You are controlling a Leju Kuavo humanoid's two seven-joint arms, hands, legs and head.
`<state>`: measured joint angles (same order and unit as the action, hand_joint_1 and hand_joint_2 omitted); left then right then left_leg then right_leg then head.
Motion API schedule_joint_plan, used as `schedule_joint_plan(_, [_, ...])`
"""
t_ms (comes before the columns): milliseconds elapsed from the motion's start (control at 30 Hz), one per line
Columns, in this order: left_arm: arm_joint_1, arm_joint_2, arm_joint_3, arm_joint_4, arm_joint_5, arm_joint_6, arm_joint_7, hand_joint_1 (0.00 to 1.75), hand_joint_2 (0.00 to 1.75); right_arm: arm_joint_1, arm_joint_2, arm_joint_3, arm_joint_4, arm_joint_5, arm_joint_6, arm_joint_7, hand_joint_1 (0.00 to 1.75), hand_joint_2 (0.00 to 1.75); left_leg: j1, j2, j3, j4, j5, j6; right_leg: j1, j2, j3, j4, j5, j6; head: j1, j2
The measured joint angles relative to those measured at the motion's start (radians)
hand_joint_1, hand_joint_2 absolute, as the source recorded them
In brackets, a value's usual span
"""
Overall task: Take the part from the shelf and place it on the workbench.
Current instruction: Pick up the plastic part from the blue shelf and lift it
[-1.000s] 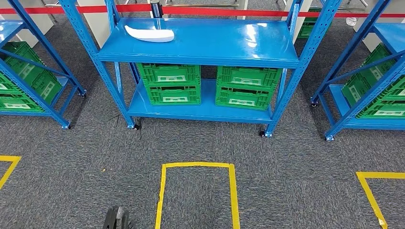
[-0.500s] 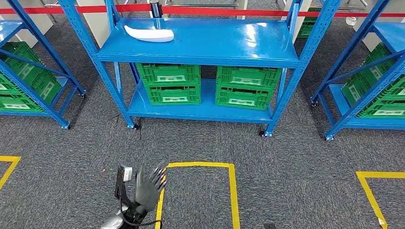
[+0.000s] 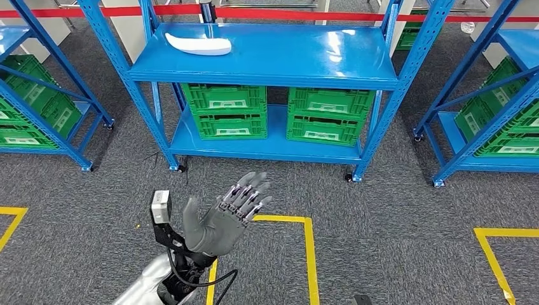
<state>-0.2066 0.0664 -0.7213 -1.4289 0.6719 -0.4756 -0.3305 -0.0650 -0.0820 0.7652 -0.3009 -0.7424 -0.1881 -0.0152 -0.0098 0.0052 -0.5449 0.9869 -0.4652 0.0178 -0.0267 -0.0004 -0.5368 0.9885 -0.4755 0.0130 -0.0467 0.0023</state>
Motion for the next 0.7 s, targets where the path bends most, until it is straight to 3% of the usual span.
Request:
schedule_joint_plan(233, [-0.058,0.008,-0.059,-0.150,-0.003,-0.119,-0.045,0.00,0.00,-0.015,-0.006,0.040,0.013,-0.042,-0.004,-0.006,0.00,1.75,-0.002,-0.001,-0.007,0.010,-0.003,0.006,-0.007,0.000,-0.002,-0.002,0.006,0.009,-0.001,0.000])
schedule_joint_plan(300, [-0.068,0.010,-0.066,-0.174,-0.009,-0.124,-0.052,0.00,0.00,-0.017,-0.006,0.046,0.016,-0.046,-0.011,0.008,0.00,0.87,0.000,0.000,-0.002,-0.003,0.005,0.016,-0.005,0.000,-0.001,-0.007,0.009,0.015,0.000,0.000])
schedule_joint_plan(367, [-0.076,0.010,-0.072,-0.191,-0.013,-0.123,-0.056,0.00,0.00,-0.019,-0.008,0.051,0.020,-0.047,-0.018,0.023,0.00,0.00,0.004,0.003,0.013,-0.032,0.023,0.031,-0.001,0.000,-0.015,0.017,-0.006,0.014,0.001,0.000])
schedule_joint_plan(400, [-0.078,0.010,-0.075,-0.196,-0.014,-0.122,-0.058,0.00,0.00,-0.019,-0.010,0.053,0.021,-0.047,-0.021,0.030,0.00,0.00,0.007,0.005,0.020,-0.044,0.031,0.037,0.000,0.000,-0.034,0.056,-0.025,0.010,0.004,0.000])
schedule_joint_plan(467, [-0.080,0.010,-0.080,-0.199,-0.019,-0.119,-0.059,0.00,0.00,-0.019,-0.012,0.057,0.025,-0.046,-0.025,0.042,0.00,0.00,0.005,0.007,0.016,-0.046,0.035,0.041,0.000,0.000,-0.100,0.186,-0.076,0.003,0.007,0.000])
schedule_joint_plan(533, [-0.076,0.011,-0.083,-0.199,-0.023,-0.114,-0.061,0.00,0.00,-0.019,-0.014,0.059,0.030,-0.046,-0.036,0.061,0.00,0.00,0.004,0.007,0.011,-0.042,0.034,0.040,-0.002,0.000,-0.146,0.269,-0.094,0.011,0.009,0.000])
schedule_joint_plan(567, [-0.075,0.011,-0.084,-0.199,-0.024,-0.112,-0.063,0.00,0.00,-0.019,-0.015,0.059,0.032,-0.047,-0.044,0.072,0.00,0.00,0.005,0.006,0.010,-0.037,0.032,0.036,-0.005,0.000,-0.139,0.249,-0.078,0.021,0.010,0.000])
schedule_joint_plan(633, [-0.074,0.011,-0.086,-0.199,-0.027,-0.110,-0.067,0.00,0.00,-0.021,-0.018,0.060,0.035,-0.049,-0.054,0.093,0.00,0.00,0.008,0.006,0.003,-0.017,0.022,0.024,-0.012,-0.003,-0.082,0.124,-0.022,0.041,0.010,0.000])
schedule_joint_plan(667, [-0.074,0.011,-0.086,-0.200,-0.028,-0.108,-0.068,0.00,0.00,-0.022,-0.018,0.060,0.036,-0.049,-0.057,0.101,0.00,0.00,0.008,0.005,-0.003,-0.003,0.015,0.016,-0.014,-0.003,-0.055,0.066,0.000,0.044,0.012,0.000])
schedule_joint_plan(700, [-0.073,0.011,-0.087,-0.202,-0.031,-0.105,-0.071,0.00,0.00,-0.024,-0.017,0.060,0.036,-0.049,-0.059,0.108,0.00,0.00,0.006,0.005,-0.011,0.009,0.009,0.009,-0.014,-0.002,-0.041,0.034,0.010,0.038,0.013,0.000])
